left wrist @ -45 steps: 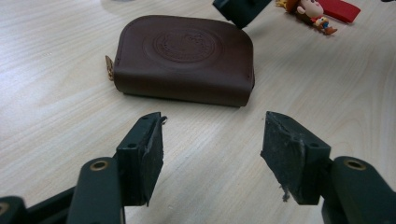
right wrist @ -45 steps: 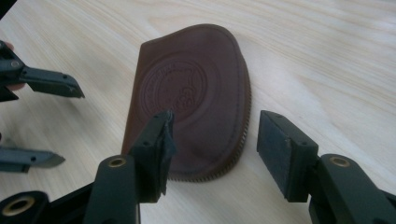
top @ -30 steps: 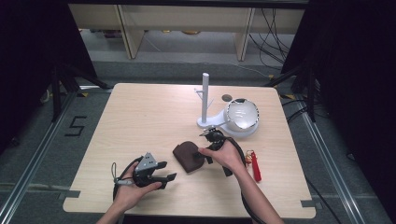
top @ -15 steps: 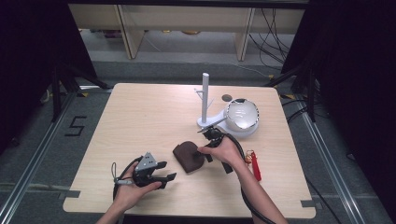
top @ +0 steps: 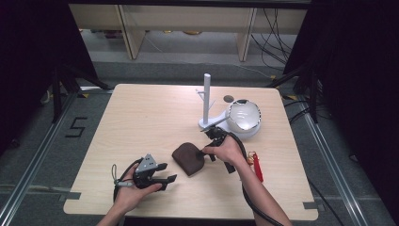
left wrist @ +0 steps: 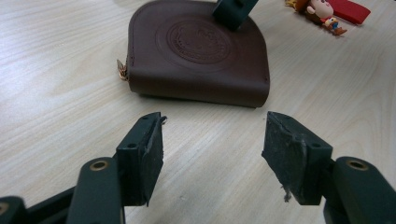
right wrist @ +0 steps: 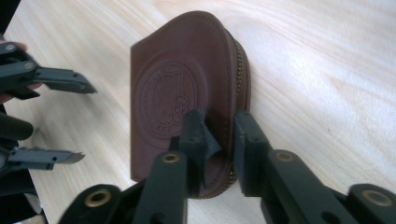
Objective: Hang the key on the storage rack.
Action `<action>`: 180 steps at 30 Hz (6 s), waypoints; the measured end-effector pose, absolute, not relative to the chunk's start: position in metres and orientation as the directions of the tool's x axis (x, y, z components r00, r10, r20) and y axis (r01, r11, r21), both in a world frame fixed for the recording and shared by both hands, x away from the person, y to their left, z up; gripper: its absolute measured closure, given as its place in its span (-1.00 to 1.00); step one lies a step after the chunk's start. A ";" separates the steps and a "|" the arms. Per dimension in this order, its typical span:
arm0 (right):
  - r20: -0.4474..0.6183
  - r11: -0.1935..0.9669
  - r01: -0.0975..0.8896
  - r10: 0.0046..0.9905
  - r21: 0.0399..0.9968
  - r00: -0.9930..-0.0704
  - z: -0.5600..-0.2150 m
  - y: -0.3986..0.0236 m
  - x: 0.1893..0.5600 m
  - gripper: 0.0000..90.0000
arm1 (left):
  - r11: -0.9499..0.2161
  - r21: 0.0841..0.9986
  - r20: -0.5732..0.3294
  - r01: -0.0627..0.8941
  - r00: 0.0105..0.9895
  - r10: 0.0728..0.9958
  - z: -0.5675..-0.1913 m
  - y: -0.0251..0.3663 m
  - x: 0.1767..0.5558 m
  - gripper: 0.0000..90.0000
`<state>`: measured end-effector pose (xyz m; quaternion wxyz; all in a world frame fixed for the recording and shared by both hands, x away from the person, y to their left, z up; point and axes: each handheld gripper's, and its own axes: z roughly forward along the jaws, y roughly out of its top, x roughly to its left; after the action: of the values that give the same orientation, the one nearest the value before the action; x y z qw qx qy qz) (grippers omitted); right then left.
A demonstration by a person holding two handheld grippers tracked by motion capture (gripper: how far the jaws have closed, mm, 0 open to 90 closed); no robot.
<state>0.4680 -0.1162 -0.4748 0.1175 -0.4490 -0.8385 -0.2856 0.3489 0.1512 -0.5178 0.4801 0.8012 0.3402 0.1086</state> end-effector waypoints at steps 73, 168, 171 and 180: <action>-0.295 0.705 0.443 0.663 0.553 -0.688 -0.347 -0.229 0.430 0.89 | -0.254 0.862 -0.137 0.439 0.683 0.717 -0.519 0.172 0.345 -0.19; -0.434 0.748 0.345 0.627 0.567 -0.647 -0.379 -0.260 0.512 0.10 | -0.261 0.851 -0.151 0.455 0.688 0.709 -0.523 0.169 0.344 -0.21; -0.378 0.689 0.386 0.685 0.613 -0.623 -0.373 -0.267 0.503 0.05 | -0.264 0.853 -0.148 0.451 0.692 0.706 -0.523 0.168 0.343 -0.21; -0.188 0.533 0.568 0.811 0.628 -0.554 -0.379 -0.279 0.482 0.21 | -0.249 0.859 -0.154 0.448 0.689 0.708 -0.522 0.166 0.342 -0.21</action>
<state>0.4822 -0.2793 -0.3789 -0.2363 -0.4091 -0.8429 -0.2576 0.3423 0.1661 -0.5224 0.4878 0.7788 0.3711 0.1335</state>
